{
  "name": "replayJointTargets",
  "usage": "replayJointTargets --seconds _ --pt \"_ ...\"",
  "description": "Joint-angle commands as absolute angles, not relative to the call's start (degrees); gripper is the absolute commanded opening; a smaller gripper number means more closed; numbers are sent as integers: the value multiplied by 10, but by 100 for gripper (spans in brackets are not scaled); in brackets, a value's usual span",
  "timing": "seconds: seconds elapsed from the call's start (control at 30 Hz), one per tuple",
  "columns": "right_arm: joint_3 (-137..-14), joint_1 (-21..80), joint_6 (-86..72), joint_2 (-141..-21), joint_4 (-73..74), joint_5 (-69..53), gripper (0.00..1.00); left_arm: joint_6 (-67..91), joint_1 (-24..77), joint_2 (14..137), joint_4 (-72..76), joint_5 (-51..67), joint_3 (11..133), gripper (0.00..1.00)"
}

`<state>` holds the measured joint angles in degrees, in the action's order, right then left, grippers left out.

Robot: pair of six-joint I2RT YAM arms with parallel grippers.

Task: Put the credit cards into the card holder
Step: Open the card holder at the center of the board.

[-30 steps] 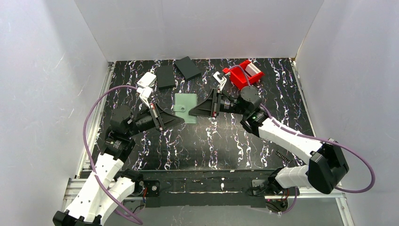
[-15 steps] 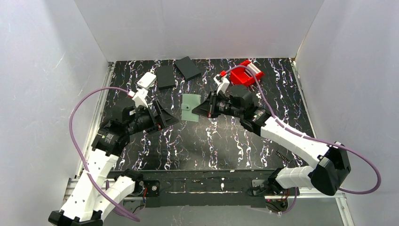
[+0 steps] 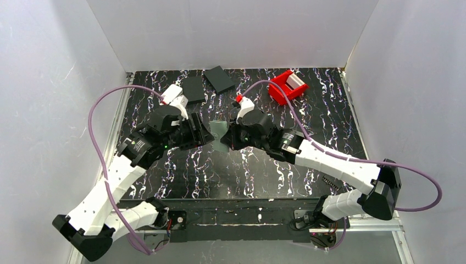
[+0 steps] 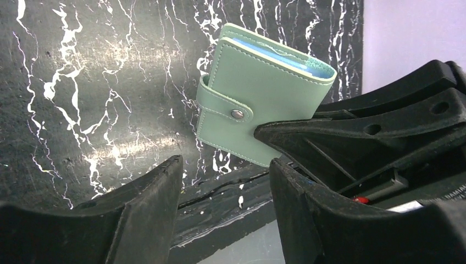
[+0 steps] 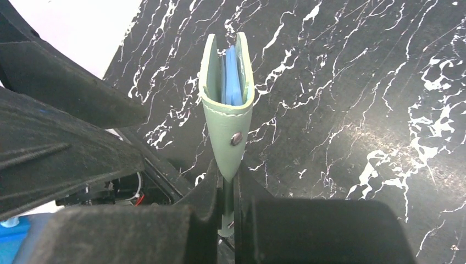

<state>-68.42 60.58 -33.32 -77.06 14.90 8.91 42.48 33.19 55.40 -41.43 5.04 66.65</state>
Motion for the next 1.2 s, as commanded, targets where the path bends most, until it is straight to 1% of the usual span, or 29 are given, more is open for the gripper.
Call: replayJointTargets --seconds 0.0,0.17,0.4,0.43,0.57,0.8,0.87,0.93,1.1,1.17 --pt "-724 615 -322 -781 146 126 1 425 367 584 -438 -35 696 58" --pt "-728 623 -321 -786 135 118 1 432 384 610 -436 -60 701 60" --pt "-730 631 -323 -791 128 103 1 431 386 633 -418 -64 704 61" --pt "-730 632 -324 -788 127 103 1 430 386 637 -418 -64 704 61" --pt "-726 633 -327 -777 121 105 1 428 387 646 -419 -69 698 51" --pt "-712 634 -333 -757 101 107 1 417 386 653 -432 -86 684 43" --pt "-712 634 -332 -754 100 106 1 411 386 651 -447 -108 685 39" --pt "-711 634 -331 -750 105 112 1 400 386 650 -462 -132 692 32" --pt "-699 634 -328 -731 109 128 1 371 386 656 -489 -145 703 10" --pt "-694 633 -329 -724 104 124 1 364 382 657 -496 -143 704 0"
